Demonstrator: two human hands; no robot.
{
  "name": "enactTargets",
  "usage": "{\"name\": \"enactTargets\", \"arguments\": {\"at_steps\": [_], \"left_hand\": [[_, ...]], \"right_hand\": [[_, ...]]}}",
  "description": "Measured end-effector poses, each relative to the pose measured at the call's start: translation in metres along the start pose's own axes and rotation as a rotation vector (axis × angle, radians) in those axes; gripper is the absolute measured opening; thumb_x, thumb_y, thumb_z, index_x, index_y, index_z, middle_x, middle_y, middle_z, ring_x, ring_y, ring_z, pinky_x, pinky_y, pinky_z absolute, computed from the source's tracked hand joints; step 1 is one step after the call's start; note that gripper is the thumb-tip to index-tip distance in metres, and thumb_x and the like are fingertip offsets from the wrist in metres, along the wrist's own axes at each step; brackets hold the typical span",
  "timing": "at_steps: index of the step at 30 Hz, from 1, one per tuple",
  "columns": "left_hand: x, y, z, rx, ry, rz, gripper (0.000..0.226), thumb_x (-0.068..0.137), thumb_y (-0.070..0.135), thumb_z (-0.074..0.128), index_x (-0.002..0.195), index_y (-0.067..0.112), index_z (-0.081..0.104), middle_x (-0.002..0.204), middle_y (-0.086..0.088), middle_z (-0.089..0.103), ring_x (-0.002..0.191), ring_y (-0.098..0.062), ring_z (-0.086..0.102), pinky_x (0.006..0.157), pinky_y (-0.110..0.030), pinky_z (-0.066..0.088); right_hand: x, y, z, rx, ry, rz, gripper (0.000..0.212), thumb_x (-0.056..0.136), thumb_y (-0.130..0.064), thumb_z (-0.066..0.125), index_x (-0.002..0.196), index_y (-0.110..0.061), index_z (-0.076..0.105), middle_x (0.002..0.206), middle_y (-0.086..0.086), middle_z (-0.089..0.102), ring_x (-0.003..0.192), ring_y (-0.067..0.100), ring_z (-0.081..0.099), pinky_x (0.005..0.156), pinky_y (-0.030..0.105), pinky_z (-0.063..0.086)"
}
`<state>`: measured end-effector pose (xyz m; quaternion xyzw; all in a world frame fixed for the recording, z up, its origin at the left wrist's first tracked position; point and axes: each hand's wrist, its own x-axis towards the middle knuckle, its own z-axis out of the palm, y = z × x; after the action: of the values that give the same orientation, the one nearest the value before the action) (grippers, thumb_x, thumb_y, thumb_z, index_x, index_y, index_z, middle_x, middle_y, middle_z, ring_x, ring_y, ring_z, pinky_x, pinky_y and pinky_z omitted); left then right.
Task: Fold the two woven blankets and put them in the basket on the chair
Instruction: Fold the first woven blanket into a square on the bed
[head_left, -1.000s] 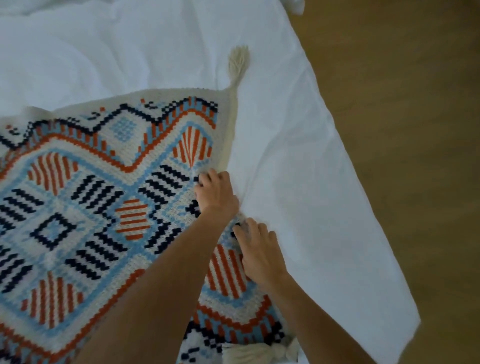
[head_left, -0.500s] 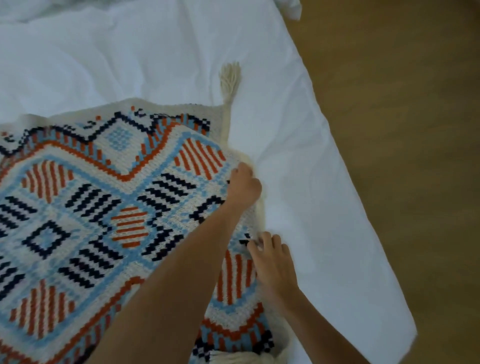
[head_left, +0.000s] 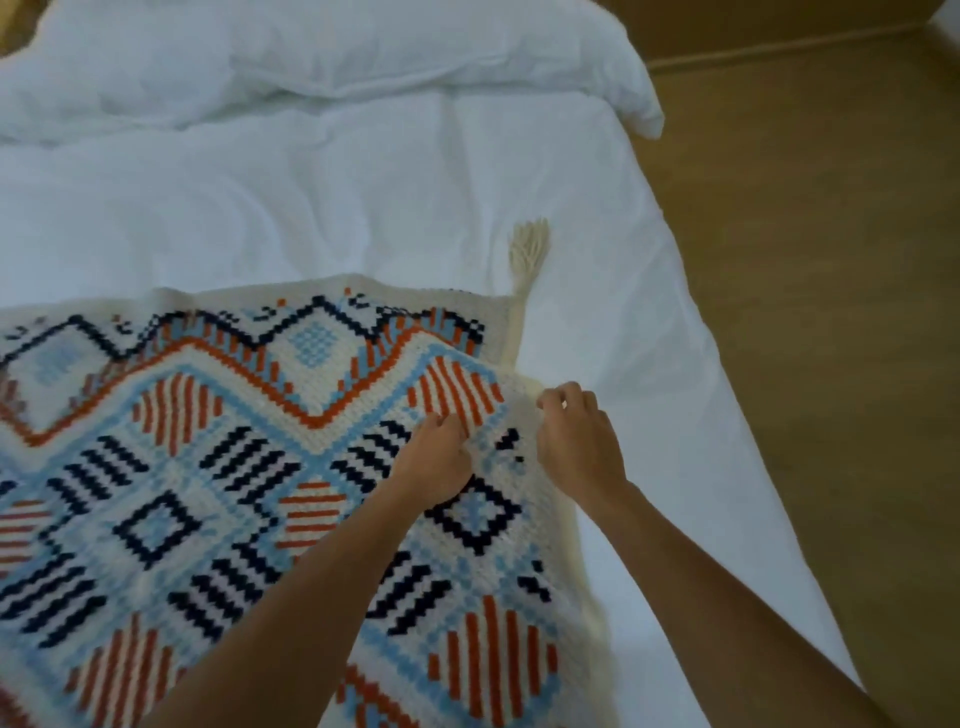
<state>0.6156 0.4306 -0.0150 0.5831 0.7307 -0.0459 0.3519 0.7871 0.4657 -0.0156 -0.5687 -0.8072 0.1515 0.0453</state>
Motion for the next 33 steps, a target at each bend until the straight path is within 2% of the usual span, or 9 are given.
{"name": "enactTargets", "arguments": {"at_steps": [2, 8, 14, 16, 20, 23, 28, 31, 33], "left_hand": [[0.008, -0.014, -0.018, 0.066, -0.001, -0.029, 0.034, 0.097, 0.019, 0.040, 0.130, 0.008, 0.040, 0.135, -0.013, 0.035, 0.122, -0.030, 0.038, 0.099, -0.039, 0.040], [0.050, -0.039, -0.084, 0.128, 0.178, -0.120, 0.043, 0.095, 0.018, 0.044, 0.136, 0.008, 0.033, 0.139, -0.014, 0.028, 0.125, -0.032, 0.035, 0.094, -0.042, 0.042], [0.099, -0.065, -0.110, 0.129, 0.312, -0.151, 0.060, 0.093, 0.020, 0.045, 0.146, 0.016, 0.015, 0.152, -0.012, 0.007, 0.131, -0.037, 0.031, 0.090, -0.044, 0.046], [0.114, -0.075, -0.111, 0.135, 0.293, -0.150, 0.076, 0.090, 0.014, 0.053, 0.149, 0.021, 0.006, 0.154, -0.011, -0.001, 0.131, -0.037, 0.033, 0.089, -0.042, 0.046], [0.138, -0.092, -0.105, 0.133, 0.236, -0.126, 0.084, 0.086, 0.008, 0.057, 0.148, 0.027, 0.003, 0.153, -0.012, -0.002, 0.114, -0.036, 0.049, 0.084, -0.039, 0.051], [0.148, -0.097, -0.102, 0.137, 0.238, -0.131, 0.061, 0.089, 0.009, 0.053, 0.140, 0.019, 0.021, 0.139, -0.016, 0.023, 0.099, -0.032, 0.056, 0.079, -0.037, 0.053], [0.159, -0.082, -0.110, 0.161, 0.342, -0.013, 0.036, 0.090, 0.001, 0.051, 0.122, 0.010, 0.038, 0.122, -0.013, 0.040, 0.094, -0.029, 0.056, 0.070, -0.035, 0.049], [0.173, -0.071, -0.116, 0.075, 0.466, 0.035, 0.034, 0.090, 0.000, 0.051, 0.119, 0.010, 0.038, 0.120, -0.013, 0.038, 0.099, -0.030, 0.050, 0.071, -0.034, 0.047], [0.179, -0.072, -0.109, 0.096, 0.429, 0.063, 0.039, 0.092, 0.012, 0.052, 0.129, 0.013, 0.036, 0.129, -0.013, 0.036, 0.115, -0.028, 0.042, 0.090, -0.038, 0.047]], "right_hand": [[0.032, -0.010, -0.006, -0.003, -0.035, -0.041, 0.031, 0.091, -0.007, 0.044, 0.121, -0.007, 0.050, 0.119, 0.013, 0.050, 0.107, 0.031, 0.048, 0.082, 0.039, 0.043], [0.110, -0.046, -0.006, -0.011, -0.142, -0.089, 0.036, 0.090, -0.008, 0.043, 0.126, -0.008, 0.044, 0.129, 0.014, 0.042, 0.113, 0.031, 0.042, 0.085, 0.041, 0.041], [0.164, -0.057, 0.026, 0.035, -0.260, -0.082, 0.076, 0.083, -0.017, 0.058, 0.147, -0.024, 0.017, 0.156, 0.006, 0.005, 0.134, 0.032, 0.020, 0.096, 0.045, 0.039], [0.174, -0.059, 0.039, -0.026, -0.296, -0.069, 0.084, 0.082, -0.023, 0.062, 0.148, -0.027, 0.011, 0.155, 0.008, 0.009, 0.134, 0.032, 0.021, 0.099, 0.044, 0.035], [0.179, -0.065, 0.057, -0.182, -0.192, -0.035, 0.058, 0.087, -0.020, 0.052, 0.140, -0.020, 0.027, 0.131, 0.010, 0.041, 0.119, 0.029, 0.039, 0.089, 0.039, 0.037], [0.181, -0.062, 0.062, -0.218, -0.121, -0.047, 0.035, 0.092, -0.014, 0.042, 0.127, -0.015, 0.040, 0.120, 0.010, 0.048, 0.111, 0.029, 0.045, 0.085, 0.037, 0.041], [0.224, -0.038, 0.037, -0.300, 0.194, -0.029, 0.029, 0.062, 0.011, 0.069, 0.086, -0.002, 0.060, 0.085, 0.020, 0.054, 0.078, 0.038, 0.054, 0.052, 0.036, 0.047], [0.251, -0.031, 0.018, -0.341, 0.236, -0.024, 0.027, 0.069, 0.013, 0.063, 0.091, 0.000, 0.058, 0.093, 0.022, 0.053, 0.084, 0.039, 0.052, 0.060, 0.040, 0.048], [0.254, -0.033, 0.024, -0.324, 0.172, -0.015, 0.028, 0.080, 0.003, 0.060, 0.107, -0.001, 0.056, 0.111, 0.022, 0.050, 0.101, 0.039, 0.047, 0.080, 0.043, 0.047]]}}
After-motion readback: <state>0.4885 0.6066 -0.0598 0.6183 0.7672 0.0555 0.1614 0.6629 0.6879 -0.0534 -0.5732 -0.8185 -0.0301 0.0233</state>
